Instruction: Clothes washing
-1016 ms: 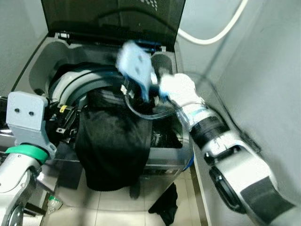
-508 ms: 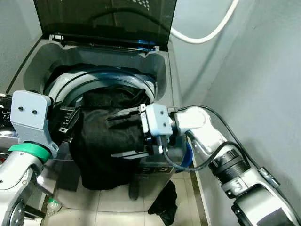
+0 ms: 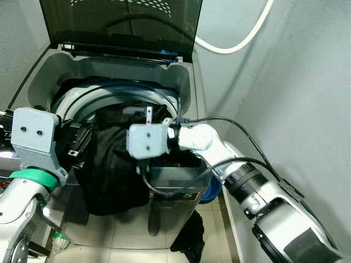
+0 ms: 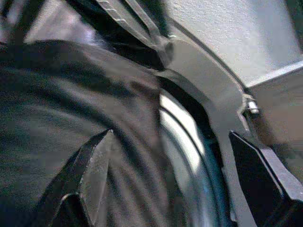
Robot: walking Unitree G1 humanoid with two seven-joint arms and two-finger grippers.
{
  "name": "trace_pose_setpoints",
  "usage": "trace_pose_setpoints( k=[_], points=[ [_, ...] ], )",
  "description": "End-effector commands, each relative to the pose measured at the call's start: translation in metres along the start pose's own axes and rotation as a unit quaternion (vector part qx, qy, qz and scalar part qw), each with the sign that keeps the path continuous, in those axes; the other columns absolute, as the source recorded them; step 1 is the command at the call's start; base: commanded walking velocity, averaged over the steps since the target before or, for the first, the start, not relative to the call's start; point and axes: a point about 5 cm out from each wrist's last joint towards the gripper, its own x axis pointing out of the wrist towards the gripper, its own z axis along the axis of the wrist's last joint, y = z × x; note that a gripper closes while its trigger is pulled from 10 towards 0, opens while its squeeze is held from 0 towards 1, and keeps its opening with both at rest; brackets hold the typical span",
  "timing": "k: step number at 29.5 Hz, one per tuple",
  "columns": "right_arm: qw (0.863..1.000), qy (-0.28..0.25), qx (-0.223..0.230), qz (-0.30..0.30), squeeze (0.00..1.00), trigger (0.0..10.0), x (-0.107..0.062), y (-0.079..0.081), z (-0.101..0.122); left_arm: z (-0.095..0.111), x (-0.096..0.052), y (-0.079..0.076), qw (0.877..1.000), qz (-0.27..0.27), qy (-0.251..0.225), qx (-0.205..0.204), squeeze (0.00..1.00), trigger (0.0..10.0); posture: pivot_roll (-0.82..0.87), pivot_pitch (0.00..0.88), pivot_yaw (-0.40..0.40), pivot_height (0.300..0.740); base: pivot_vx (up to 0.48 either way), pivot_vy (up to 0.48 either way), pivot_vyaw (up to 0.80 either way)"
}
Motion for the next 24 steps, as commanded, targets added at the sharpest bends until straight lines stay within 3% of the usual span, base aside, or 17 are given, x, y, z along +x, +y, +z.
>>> trace_pose_setpoints(
  k=[1,5,9,11,12,13,14,15,16,17,18,20,22,23,24],
  points=[
    [1.0,0.017,-0.007,-0.006,0.0,10.0,0.003,-0.002,-0.003,0.0,-0.002,-0.001,1.0,0.002,-0.002,0.002,0.0,10.0,0.13,0.055,-0.078,0.74,0.0,0.0,0.0],
    [0.998,0.053,-0.027,-0.038,0.0,10.0,0.014,-0.016,-0.004,-0.001,-0.003,-0.002,1.0,0.003,-0.001,0.001,0.0,10.0,0.13,0.06,-0.085,0.74,0.0,0.0,0.0],
    [0.982,0.111,-0.06,-0.138,0.0,10.0,0.025,-0.055,0.001,-0.002,-0.004,-0.004,1.0,0.001,0.002,-0.002,0.0,10.0,0.12,0.076,-0.083,0.74,0.0,0.0,0.0],
    [0.978,0.116,-0.061,-0.16,0.0,10.0,0.025,-0.063,0.004,-0.002,-0.003,-0.004,1.0,0.001,0.002,-0.002,0.0,10.0,0.12,0.076,-0.083,0.74,0.0,0.0,0.0],
    [0.968,0.108,-0.038,-0.222,0.0,10.0,0.019,-0.091,0.015,-0.002,-0.003,-0.004,1.0,0.0,0.003,-0.001,0.0,10.0,0.12,0.076,-0.083,0.74,0.0,0.0,0.0],
    [0.968,0.108,-0.038,-0.222,0.0,10.0,0.019,-0.091,0.015,-0.002,-0.003,-0.004,1.0,0.0,0.003,-0.001,0.0,10.0,0.12,0.076,-0.083,0.74,0.0,0.0,0.0],
    [0.953,0.095,-0.008,-0.289,0.0,10.0,0.012,-0.12,0.028,-0.002,-0.002,-0.004,1.0,-0.001,0.003,0.0,0.0,10.0,0.12,0.076,-0.083,0.74,0.0,0.0,0.0],
    [0.951,0.074,0.018,-0.301,0.0,10.0,0.007,-0.132,0.035,-0.001,-0.002,-0.003,1.0,0.0,0.002,0.001,0.0,10.0,0.13,0.082,-0.08,0.74,0.0,0.0,0.0],
    [0.951,0.074,0.018,-0.301,0.0,10.0,0.007,-0.132,0.035,-0.001,-0.002,-0.003,1.0,0.0,0.002,0.001,0.0,10.0,0.13,0.082,-0.08,0.74,0.0,0.0,0.0],
    [0.965,0.034,0.055,-0.253,0.0,10.0,0.003,-0.133,0.037,0.0,-0.002,-0.002,1.0,0.001,0.002,0.002,0.0,10.0,0.13,0.078,-0.083,0.74,0.0,0.0,0.0],
    [0.978,0.008,0.075,-0.195,0.0,10.0,0.002,-0.124,0.034,0.0,-0.003,-0.001,1.0,0.001,0.001,0.003,0.0,10.0,0.13,0.074,-0.081,0.74,0.0,0.0,0.0],
    [0.978,0.008,0.075,-0.195,0.0,10.0,0.002,-0.124,0.034,0.0,-0.003,-0.001,1.0,0.001,0.001,0.003,0.0,10.0,0.13,0.074,-0.081,0.74,0.0,0.0,0.0],
    [0.99,-0.036,0.112,-0.073,0.0,10.0,0.0,-0.098,0.025,-0.001,-0.004,-0.001,1.0,0.002,0.002,0.004,0.0,10.0,0.13,0.074,-0.081,0.74,0.0,0.0,0.0],
    [0.99,-0.036,0.112,-0.073,0.0,10.0,0.0,-0.098,0.025,-0.001,-0.004,-0.001,1.0,0.002,0.002,0.004,0.0,10.0,0.13,0.074,-0.081,0.74,0.0,0.0,0.0],
    [0.99,-0.061,0.131,0.0,0.0,10.0,-0.005,-0.08,0.018,-0.001,-0.004,0.0,1.0,0.002,0.002,0.005,0.0,10.0,0.13,0.068,-0.079,0.74,0.0,0.0,0.0]
  ],
)
